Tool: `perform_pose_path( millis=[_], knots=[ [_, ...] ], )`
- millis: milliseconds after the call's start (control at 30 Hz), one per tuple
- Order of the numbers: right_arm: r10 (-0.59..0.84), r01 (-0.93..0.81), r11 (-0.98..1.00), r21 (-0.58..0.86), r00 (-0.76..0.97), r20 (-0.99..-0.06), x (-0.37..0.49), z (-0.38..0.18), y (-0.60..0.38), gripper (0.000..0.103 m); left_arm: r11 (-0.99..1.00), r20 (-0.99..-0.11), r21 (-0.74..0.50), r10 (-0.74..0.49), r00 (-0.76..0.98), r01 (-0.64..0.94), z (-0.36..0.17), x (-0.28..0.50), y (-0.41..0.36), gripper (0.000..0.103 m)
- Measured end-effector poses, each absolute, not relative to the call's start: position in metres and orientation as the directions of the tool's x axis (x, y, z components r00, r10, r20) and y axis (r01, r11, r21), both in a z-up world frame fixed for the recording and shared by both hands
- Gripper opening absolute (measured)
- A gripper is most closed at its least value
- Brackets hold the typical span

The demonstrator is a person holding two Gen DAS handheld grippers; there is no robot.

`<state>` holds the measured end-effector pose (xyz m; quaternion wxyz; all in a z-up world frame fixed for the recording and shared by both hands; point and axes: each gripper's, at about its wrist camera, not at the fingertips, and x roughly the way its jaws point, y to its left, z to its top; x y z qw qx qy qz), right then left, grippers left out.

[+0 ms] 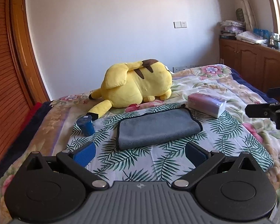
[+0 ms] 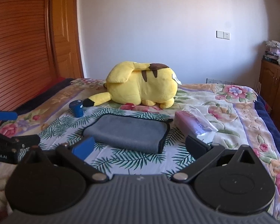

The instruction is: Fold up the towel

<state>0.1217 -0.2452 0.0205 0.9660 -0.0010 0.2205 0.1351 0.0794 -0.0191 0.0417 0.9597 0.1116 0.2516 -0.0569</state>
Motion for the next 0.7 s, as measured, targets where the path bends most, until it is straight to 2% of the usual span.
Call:
perform_pose_path(
  millis=[267, 700],
  knots=[
    [0.255, -0.242, 0.966, 0.087, 0.862, -0.437, 0.092, 0.005, -0.244, 0.103, 0.966, -0.527, 0.180, -0.064, 0.848, 0.185, 0.024, 0.051, -0.022, 0.103],
    [0.223, -0.198, 0.975, 0.104, 0.871, -0.438, 0.060, -0.020, -0.243, 0.103, 0.984, -0.587, 0.120, -0.037, 0.809, 0.131, -0.016, 0.041, -0.014, 0.103]
  ],
)
